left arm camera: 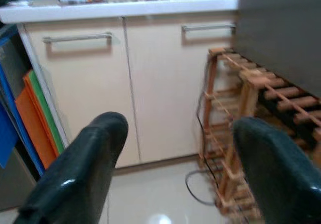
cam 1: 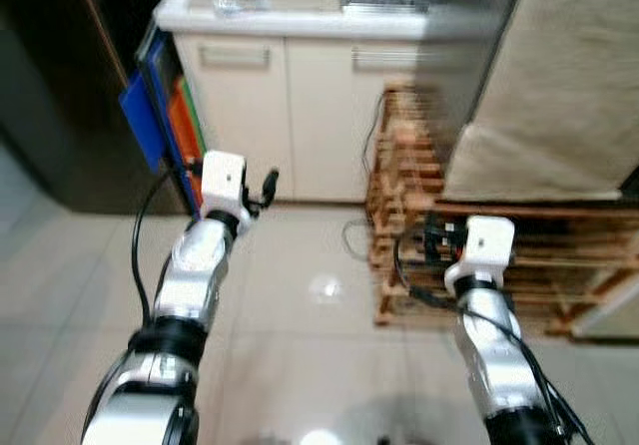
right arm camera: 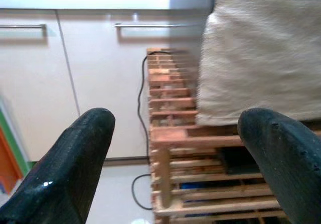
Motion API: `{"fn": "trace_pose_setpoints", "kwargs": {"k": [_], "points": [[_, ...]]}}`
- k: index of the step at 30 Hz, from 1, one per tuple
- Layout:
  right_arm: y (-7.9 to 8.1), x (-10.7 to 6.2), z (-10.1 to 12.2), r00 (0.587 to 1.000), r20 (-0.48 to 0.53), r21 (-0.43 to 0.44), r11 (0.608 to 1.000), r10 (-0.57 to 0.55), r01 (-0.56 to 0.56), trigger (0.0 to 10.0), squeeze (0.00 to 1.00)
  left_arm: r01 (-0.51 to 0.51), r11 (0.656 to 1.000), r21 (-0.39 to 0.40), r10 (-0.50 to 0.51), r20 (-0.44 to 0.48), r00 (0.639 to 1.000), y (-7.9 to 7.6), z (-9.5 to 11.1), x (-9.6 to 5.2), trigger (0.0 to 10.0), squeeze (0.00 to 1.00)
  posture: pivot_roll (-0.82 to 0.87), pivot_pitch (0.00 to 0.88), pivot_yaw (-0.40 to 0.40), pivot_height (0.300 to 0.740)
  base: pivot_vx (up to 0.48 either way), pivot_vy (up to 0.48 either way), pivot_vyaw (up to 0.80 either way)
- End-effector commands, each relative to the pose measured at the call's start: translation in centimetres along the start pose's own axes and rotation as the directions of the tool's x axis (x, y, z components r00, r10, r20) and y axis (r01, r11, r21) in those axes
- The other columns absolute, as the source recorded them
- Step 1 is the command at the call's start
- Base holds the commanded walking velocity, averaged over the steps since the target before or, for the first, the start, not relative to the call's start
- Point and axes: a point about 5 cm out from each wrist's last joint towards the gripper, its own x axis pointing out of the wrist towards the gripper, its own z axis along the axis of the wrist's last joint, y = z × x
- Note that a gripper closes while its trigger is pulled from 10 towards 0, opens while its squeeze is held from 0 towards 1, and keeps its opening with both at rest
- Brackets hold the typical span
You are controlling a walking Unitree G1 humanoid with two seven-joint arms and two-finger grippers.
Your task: Restocking fridge
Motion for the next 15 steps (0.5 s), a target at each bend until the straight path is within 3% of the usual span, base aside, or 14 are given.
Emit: {"fn": "trace_pose_setpoints", "kwargs": {"k": [1,2,3,8,15], "points": [[-0.4,0.0,-0.2,1.0,-0.009,-0.001,1.0,-0.027,0.027,10.0,0.0,0.044,0.999,0.016,-0.043,-0.017,0.999,-0.7,-0.3,-0.1,10.0,1.0,-0.08,0.0,0.041,0.74,0.0,0.0,0.0],[-0.4,0.0,-0.2,1.0,-0.01,-0.003,1.0,-0.028,0.028,10.0,0.0,0.037,0.999,0.01,-0.037,-0.017,0.999,-0.6,-0.3,-0.1,10.0,0.69,-0.07,0.0,0.041,0.74,0.0,0.0,0.0],[-0.4,0.1,-0.2,1.0,-0.01,-0.003,1.0,-0.029,0.029,10.0,0.0,0.026,1.0,0.008,-0.026,-0.017,1.0,-0.5,-0.4,-0.2,10.0,0.0,-0.07,0.0,0.041,0.74,0.0,0.0,0.0],[-0.2,0.3,-0.2,1.0,-0.014,-0.012,1.0,-0.027,0.027,10.0,0.0,-0.033,0.998,0.047,0.033,0.009,0.999,0.4,-0.3,-0.5,10.0,0.0,-0.07,0.0,0.038,0.74,0.0,0.138,0.0],[0.3,0.7,0.1,1.0,0.001,-0.014,1.0,-0.01,0.01,10.0,0.0,-0.063,0.998,-0.006,0.063,0.028,0.998,0.7,-0.2,-0.8,10.0,0.0,-0.06,0.0,0.035,0.74,0.403,0.193,0.0]]}}
